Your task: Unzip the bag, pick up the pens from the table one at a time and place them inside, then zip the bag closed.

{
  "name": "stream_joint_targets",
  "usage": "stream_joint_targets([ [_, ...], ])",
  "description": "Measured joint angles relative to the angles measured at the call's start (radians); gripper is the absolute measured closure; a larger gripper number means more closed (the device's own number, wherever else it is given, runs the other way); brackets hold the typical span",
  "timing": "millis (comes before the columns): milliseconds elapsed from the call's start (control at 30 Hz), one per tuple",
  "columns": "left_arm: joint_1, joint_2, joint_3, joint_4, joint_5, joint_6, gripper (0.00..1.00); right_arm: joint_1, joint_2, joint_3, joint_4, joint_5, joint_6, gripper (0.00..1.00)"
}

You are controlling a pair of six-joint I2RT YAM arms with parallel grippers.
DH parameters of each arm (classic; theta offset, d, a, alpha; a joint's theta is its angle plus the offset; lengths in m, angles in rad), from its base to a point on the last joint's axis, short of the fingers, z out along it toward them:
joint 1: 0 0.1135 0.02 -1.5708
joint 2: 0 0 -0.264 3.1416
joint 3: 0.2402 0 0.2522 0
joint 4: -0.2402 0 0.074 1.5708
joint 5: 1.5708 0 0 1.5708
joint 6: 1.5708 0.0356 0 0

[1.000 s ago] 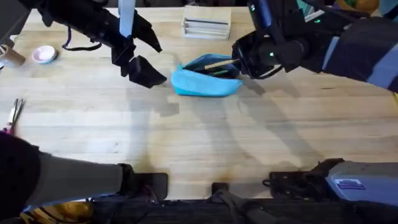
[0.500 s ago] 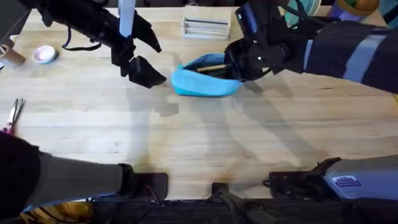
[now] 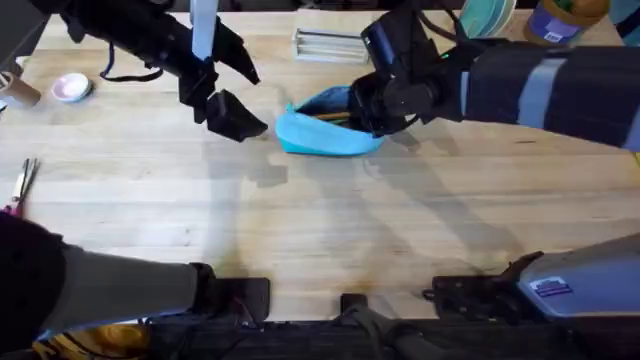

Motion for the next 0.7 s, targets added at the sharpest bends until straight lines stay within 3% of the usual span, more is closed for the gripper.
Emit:
stream_joint_targets([
  [167,0.0,0.0,0.0,0.0,0.0,0.0,0.007,0.0,0.027,0.0,0.055,-0.019,0.003,0.948],
  [567,0.0,0.0,0.0,0.0,0.0,0.0,0.007,0.0,0.029,0.006,0.061,-0.09,0.006,0.469],
  [700,0.0,0.0,0.0,0.0,0.0,0.0,0.007,-0.009,0.029,0.007,0.066,-0.122,-0.012,0.402],
])
